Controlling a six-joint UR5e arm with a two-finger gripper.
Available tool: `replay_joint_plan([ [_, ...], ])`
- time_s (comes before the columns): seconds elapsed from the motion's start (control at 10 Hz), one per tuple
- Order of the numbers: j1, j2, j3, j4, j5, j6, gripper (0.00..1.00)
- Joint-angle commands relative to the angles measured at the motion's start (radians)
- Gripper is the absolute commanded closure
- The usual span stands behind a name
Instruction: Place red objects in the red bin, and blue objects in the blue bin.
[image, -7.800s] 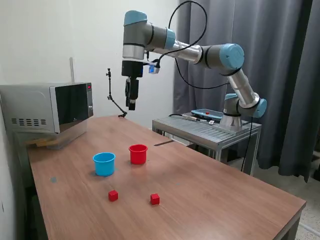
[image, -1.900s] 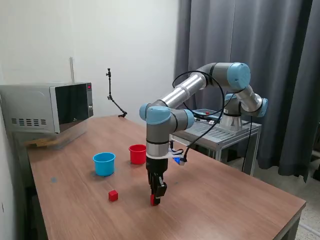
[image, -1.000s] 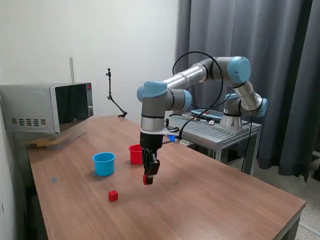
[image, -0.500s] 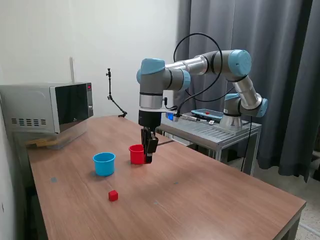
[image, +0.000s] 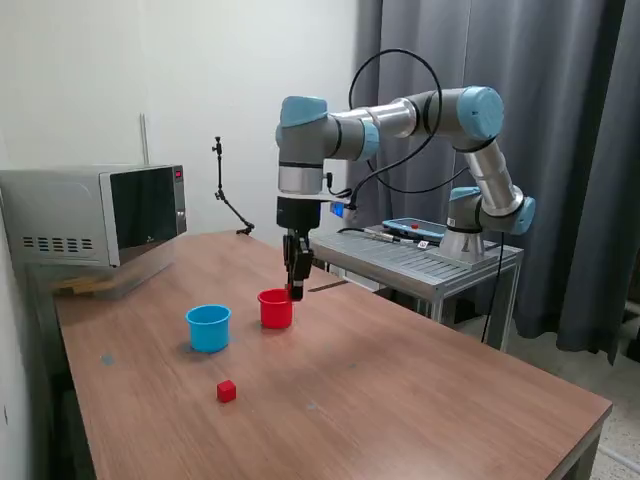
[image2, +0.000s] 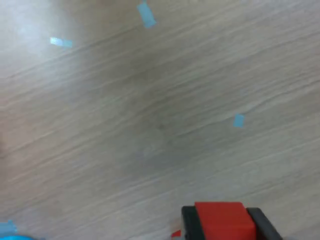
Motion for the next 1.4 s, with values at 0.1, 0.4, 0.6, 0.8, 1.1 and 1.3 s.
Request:
replay_joint_plan([
  [0.1, -0.034, -0.073, 0.077, 0.001, 0.0, -0.001, 1.0],
  [0.4, -0.059, -0.134, 0.162, 0.001, 0.0, 0.001, 1.0],
  [0.6, -0.085, -0.177, 0.215, 0.001, 0.0, -0.001, 1.0],
  [0.8, -0.109, -0.211, 0.235, 0.001, 0.0, -0.002, 1.0],
  [1.1, -0.137, -0.259, 0.303, -0.001, -0.003, -0.005, 1.0],
  [1.3, -0.157, -0.288, 0.349, -0.003, -0.006, -0.005, 1.0],
])
